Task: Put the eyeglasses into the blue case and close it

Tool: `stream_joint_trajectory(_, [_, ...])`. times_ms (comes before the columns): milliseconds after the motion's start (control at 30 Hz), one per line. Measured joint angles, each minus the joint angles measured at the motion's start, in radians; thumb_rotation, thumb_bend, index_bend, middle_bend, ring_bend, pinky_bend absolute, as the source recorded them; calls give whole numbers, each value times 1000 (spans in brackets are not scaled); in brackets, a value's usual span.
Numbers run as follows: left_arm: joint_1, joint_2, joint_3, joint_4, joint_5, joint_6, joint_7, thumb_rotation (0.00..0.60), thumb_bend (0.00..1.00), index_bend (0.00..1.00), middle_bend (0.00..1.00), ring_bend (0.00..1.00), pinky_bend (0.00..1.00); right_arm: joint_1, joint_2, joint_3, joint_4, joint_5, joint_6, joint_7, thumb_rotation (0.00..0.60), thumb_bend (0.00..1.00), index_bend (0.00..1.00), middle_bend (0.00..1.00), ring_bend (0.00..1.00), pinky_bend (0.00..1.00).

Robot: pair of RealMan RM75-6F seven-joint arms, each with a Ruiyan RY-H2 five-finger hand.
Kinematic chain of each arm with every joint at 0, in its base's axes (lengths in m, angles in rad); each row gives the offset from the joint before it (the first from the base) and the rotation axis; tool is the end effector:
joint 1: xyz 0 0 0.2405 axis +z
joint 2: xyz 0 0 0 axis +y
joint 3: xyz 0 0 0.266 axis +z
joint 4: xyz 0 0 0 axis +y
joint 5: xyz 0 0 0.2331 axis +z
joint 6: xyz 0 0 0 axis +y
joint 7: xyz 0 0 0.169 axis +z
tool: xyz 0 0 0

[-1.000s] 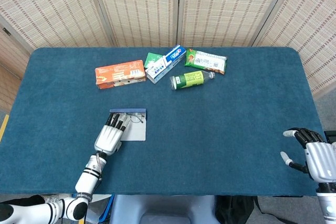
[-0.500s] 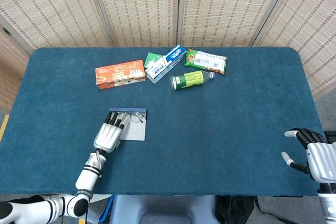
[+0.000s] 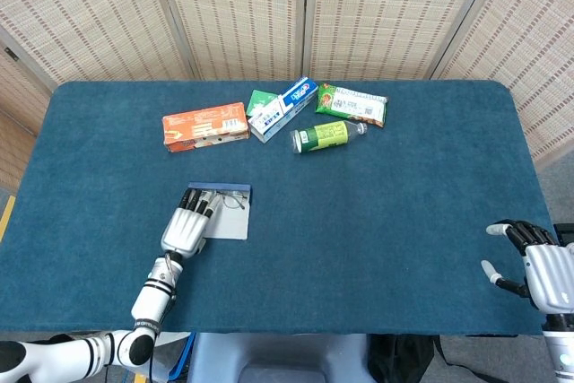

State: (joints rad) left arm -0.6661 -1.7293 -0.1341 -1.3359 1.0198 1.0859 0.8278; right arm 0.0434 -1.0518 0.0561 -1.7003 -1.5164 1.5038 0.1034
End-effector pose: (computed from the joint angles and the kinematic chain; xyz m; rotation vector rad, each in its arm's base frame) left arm -0.1875 0.3564 -0.0871 -1.8404 -0.6282 -0.5651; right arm -0.3192 -0.1958 0.1583 1.3211 -0.9964 0.9978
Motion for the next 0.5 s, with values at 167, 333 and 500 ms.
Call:
stream_joint_trajectory(167, [-1,-15,-7,30,23,9,-58,600,298,0,0,0,0,-2,1,1,0,-1,4,1,600,251,326,298,230,230])
stream_joint_trajectory(333, [0,-29,-15,59,48,22,-108,600,298,0,0,0,0,-3,1,1,-1,0,5,2,600,250,326,298,230,231])
stream_joint_trajectory(500, [-6,-52,-37,101,59,29,-155,600,298,0,0,0,0,-4,0,3,1,1,6,3,600,250,326,298,230,231])
